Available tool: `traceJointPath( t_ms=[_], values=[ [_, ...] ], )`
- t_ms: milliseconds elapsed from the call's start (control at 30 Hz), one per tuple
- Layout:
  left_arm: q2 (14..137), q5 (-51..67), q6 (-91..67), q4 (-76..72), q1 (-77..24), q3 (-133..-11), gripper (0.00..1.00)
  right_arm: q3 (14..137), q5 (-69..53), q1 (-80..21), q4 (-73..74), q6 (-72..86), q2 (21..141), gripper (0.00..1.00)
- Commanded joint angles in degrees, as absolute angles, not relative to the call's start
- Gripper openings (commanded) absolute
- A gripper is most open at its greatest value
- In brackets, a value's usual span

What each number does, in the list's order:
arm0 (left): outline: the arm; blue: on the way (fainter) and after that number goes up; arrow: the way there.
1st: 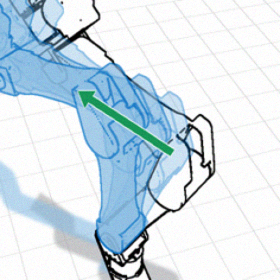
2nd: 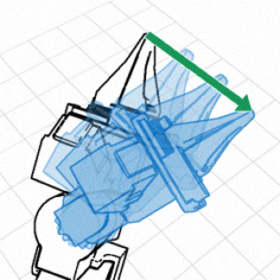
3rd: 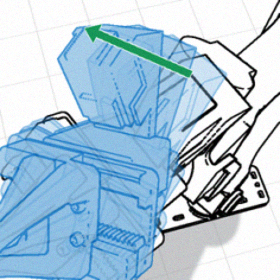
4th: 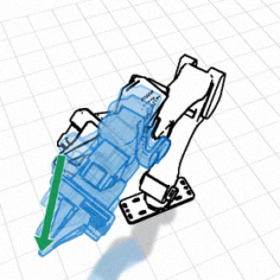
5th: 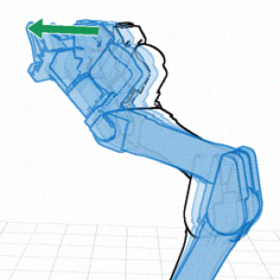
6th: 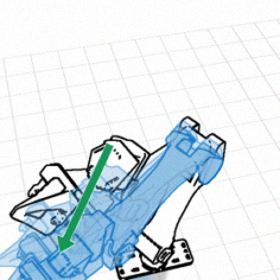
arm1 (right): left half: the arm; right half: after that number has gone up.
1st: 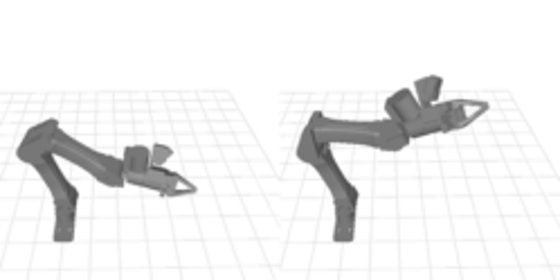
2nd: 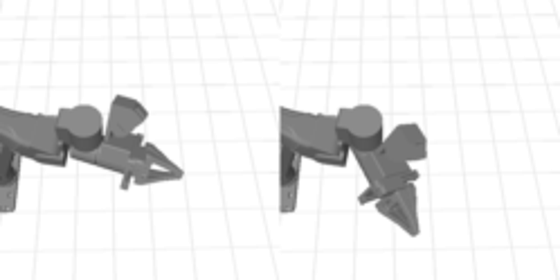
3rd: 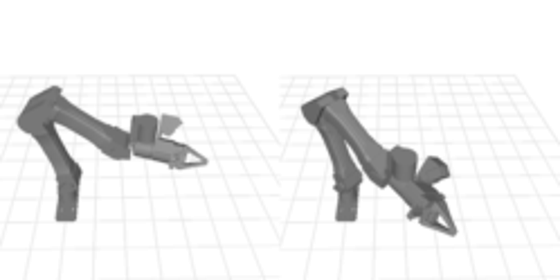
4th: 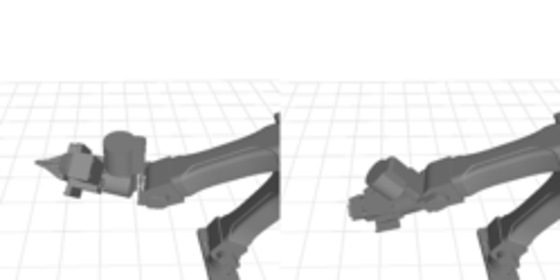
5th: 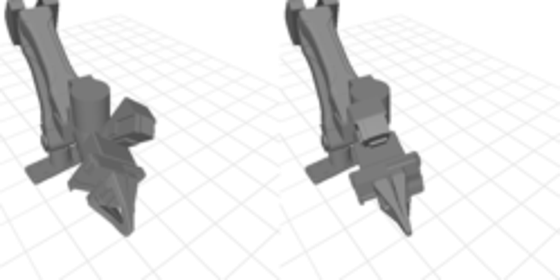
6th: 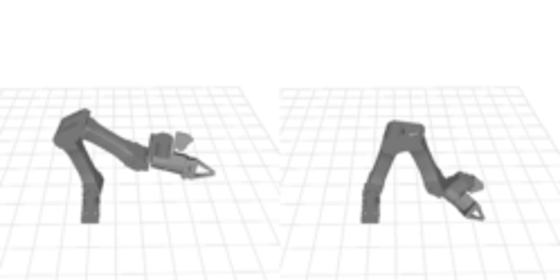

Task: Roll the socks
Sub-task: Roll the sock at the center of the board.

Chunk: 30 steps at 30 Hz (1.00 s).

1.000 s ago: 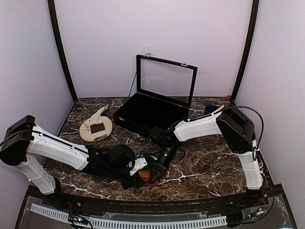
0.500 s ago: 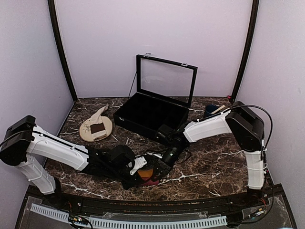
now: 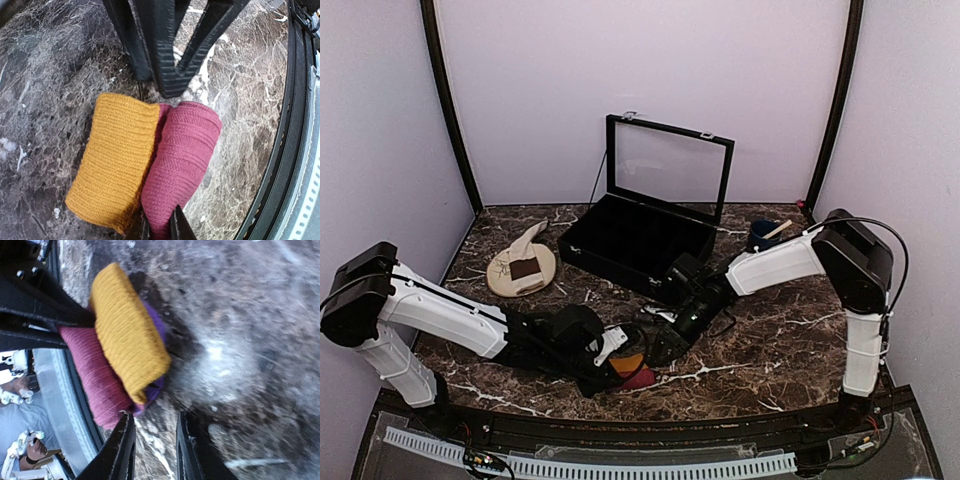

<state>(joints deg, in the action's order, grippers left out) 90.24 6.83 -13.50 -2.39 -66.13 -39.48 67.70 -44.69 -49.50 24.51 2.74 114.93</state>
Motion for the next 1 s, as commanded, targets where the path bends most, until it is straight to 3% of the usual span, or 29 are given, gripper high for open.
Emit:
traceJointPath(
  t_ms=[0, 500, 967],
  values=[
    [93.2, 10.2, -15.0, 2.3, -66.0, -38.8, 0.00, 64.9, -40.7, -48.7, 19.4, 4.2, 111.3, 0.27],
    [94.1, 24.9, -16.2, 6.4, -56.8, -39.9, 0.00, 51.0, -26.6, -50.1, 5.0, 3.1, 98.1, 0.26],
    [99.4, 35.2, -15.3, 4.9, -53.1, -40.7, 0.00, 51.8, -5.7, -66.5, 7.4, -6.3, 93.1, 0.29]
  ],
)
